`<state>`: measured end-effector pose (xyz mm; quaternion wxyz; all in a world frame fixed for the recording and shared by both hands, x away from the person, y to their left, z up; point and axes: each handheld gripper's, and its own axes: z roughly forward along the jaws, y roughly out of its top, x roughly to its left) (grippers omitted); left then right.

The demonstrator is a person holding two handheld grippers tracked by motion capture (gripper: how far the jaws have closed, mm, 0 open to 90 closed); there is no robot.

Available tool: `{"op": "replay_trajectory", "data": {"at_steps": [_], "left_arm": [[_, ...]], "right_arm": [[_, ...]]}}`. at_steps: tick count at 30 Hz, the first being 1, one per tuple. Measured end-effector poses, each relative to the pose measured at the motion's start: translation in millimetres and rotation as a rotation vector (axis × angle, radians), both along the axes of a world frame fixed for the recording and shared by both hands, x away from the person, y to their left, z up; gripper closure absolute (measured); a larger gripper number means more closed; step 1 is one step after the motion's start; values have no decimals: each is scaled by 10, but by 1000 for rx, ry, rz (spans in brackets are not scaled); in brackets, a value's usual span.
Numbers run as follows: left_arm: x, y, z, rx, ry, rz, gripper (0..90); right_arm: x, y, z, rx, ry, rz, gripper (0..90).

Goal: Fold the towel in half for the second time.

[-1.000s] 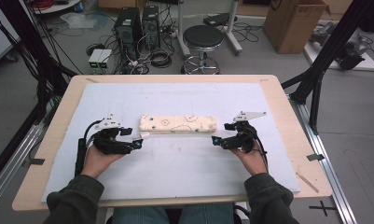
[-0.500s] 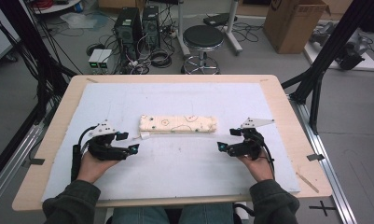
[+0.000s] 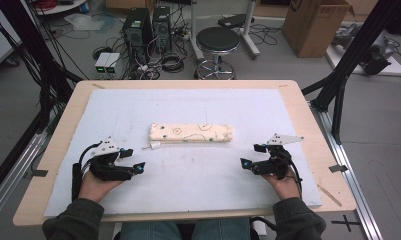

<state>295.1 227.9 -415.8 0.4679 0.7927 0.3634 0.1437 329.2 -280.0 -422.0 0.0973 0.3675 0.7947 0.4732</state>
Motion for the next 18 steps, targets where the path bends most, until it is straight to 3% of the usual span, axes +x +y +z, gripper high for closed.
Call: {"op": "replay_trajectory", "data": {"at_steps": [10, 18], "left_arm": [[-146, 110, -51, -20, 8, 34, 283], [-228, 135, -79, 8, 11, 32, 283]], "right_arm": [[-177, -141, -52, 0, 0, -23, 122], [-324, -249, -72, -8, 5, -28, 122]]}}
